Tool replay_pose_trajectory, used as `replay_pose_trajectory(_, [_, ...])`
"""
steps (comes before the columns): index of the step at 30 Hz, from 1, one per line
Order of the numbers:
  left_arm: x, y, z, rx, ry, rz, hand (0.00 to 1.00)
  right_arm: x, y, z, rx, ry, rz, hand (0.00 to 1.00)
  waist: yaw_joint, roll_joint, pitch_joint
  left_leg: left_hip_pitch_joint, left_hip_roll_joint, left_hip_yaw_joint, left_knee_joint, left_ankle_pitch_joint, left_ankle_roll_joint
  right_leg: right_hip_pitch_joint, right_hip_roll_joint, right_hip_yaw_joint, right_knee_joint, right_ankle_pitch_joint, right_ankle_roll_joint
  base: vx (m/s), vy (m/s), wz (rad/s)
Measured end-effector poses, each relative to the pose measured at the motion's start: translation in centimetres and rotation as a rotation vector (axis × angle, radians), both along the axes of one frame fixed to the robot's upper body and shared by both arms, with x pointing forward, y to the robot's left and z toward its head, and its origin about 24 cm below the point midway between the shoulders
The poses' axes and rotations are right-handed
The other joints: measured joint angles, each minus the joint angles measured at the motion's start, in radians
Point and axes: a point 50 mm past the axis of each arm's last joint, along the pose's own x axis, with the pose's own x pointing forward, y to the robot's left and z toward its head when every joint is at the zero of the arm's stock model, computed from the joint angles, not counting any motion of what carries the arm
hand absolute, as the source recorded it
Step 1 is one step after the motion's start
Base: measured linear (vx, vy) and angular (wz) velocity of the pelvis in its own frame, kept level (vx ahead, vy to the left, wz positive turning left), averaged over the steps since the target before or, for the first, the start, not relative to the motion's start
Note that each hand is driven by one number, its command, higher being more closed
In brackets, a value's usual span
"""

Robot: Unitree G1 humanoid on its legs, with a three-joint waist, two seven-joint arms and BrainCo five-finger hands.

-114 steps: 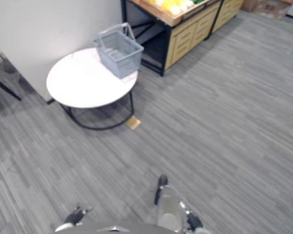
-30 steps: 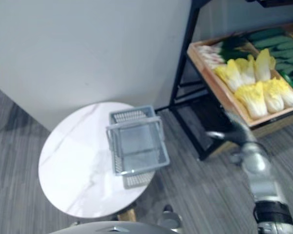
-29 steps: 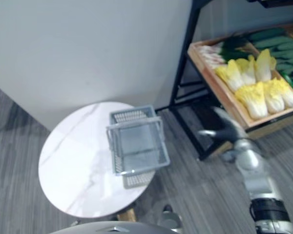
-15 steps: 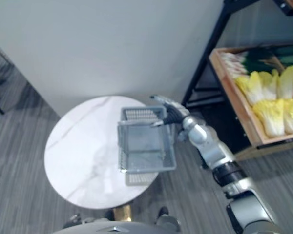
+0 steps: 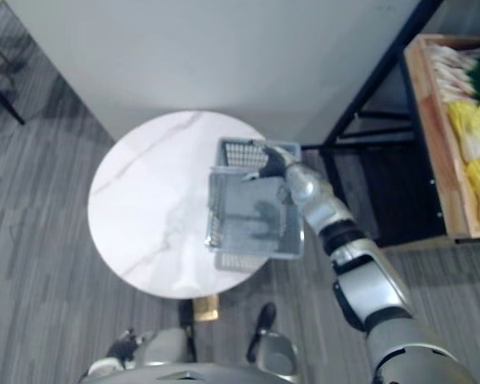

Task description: Pick vegetable in the basket

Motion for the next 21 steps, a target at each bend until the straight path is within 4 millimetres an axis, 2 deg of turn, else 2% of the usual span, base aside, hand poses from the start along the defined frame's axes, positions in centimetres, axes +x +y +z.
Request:
replay_pose_trajectory(3, [0.1, 0.1, 0.0, 0.004, -0.006, 0.022, 0.0, 0.4, 0.4, 0.4, -0.029, -0.006, -0.007, 0.0, 0.002, 0.001, 0.01, -0.019, -0.002, -0.002, 0.0, 0.003, 0.002, -0.017, -0.002, 0.0, 0.0, 0.001, 0.001, 0.01, 0.005, 0.02])
replay_pose_trajectory(13, [0.4, 0.1, 0.2, 0.007, -0.025, 0.039, 0.0, 1.2, -0.4, 0.8, -0.078, 0.003, -0.055, 0.0, 0.004, 0.018, 0.072, -0.037, -0.006, -0.028, 0.0, 0.017, 0.0, -0.019, -0.005, -0.015, -0.004, 0.001, 0.001, 0.02, -0.001, 0.06])
replay_pose_trajectory(21, [0.5, -0.1, 0.2, 0.02, -0.025, 0.029, 0.0, 1.3, -1.1, 1.5, -0.156, -0.035, -0.043, 0.0, 0.004, 0.027, 0.083, -0.049, -0.006, -0.031, 0.0, 0.023, -0.001, -0.03, -0.007, -0.016, 0.002, 0.001, 0.001, 0.0, 0.0, 0.01])
